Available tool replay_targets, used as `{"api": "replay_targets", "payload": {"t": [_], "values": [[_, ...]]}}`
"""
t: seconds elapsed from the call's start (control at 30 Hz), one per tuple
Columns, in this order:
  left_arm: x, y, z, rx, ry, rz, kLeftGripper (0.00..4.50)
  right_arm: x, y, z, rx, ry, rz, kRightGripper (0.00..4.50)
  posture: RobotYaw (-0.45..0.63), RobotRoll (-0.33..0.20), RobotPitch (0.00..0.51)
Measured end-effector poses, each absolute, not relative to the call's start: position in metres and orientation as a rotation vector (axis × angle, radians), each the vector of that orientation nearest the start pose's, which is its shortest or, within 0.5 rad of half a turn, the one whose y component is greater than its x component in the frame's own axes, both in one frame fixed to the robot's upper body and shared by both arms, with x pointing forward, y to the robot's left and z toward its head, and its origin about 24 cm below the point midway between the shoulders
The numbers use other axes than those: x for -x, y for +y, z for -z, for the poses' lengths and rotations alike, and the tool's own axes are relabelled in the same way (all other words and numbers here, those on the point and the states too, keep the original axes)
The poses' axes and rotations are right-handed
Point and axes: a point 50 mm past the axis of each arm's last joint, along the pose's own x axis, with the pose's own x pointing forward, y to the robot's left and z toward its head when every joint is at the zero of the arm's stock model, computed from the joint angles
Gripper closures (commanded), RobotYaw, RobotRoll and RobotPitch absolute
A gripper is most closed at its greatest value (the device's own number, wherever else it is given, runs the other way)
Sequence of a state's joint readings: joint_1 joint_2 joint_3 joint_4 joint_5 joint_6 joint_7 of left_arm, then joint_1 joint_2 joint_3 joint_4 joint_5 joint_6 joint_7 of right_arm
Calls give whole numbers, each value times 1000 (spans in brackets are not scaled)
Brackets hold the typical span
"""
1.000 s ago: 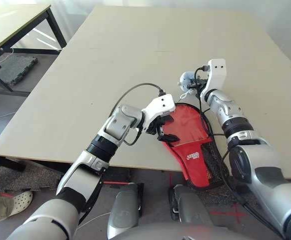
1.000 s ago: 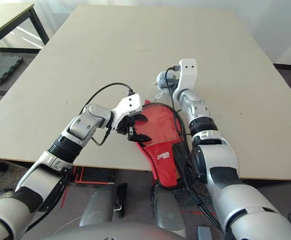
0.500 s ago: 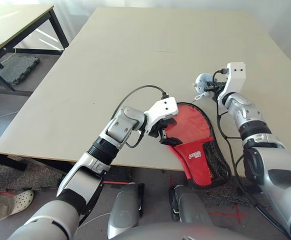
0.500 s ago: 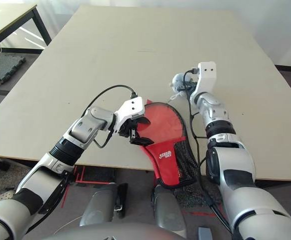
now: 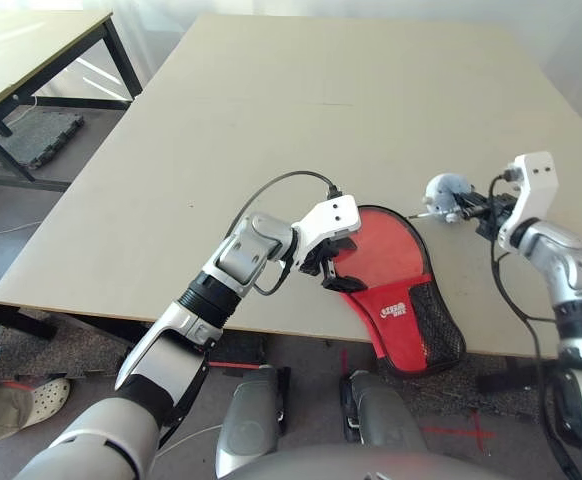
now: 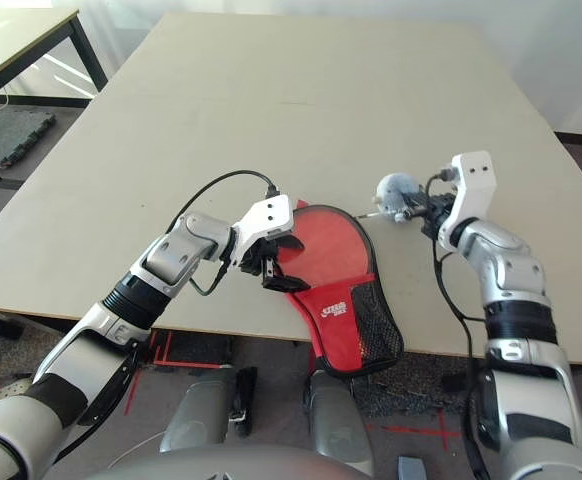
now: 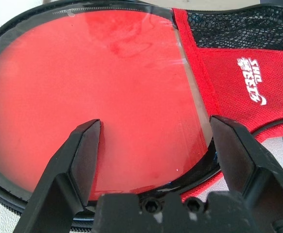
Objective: Store the ping-pong paddle in its case and zip it.
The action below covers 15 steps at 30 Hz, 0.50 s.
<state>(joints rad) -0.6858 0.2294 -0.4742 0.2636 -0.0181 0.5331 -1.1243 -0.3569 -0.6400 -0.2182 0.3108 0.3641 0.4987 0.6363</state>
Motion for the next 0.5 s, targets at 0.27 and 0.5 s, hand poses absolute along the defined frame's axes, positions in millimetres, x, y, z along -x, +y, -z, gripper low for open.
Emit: {"api": "replay_targets", "payload": {"t": [0.27,0.5], "values": [[-302,38,-91,-412,462,1479,0,-271,-306,-101,3,395,-350,4478,-21,0,130],[-302,37,-91,-410,461,1484,0,-251,-314,-100,-24,449,-395,4478,-23,0,134]]}}
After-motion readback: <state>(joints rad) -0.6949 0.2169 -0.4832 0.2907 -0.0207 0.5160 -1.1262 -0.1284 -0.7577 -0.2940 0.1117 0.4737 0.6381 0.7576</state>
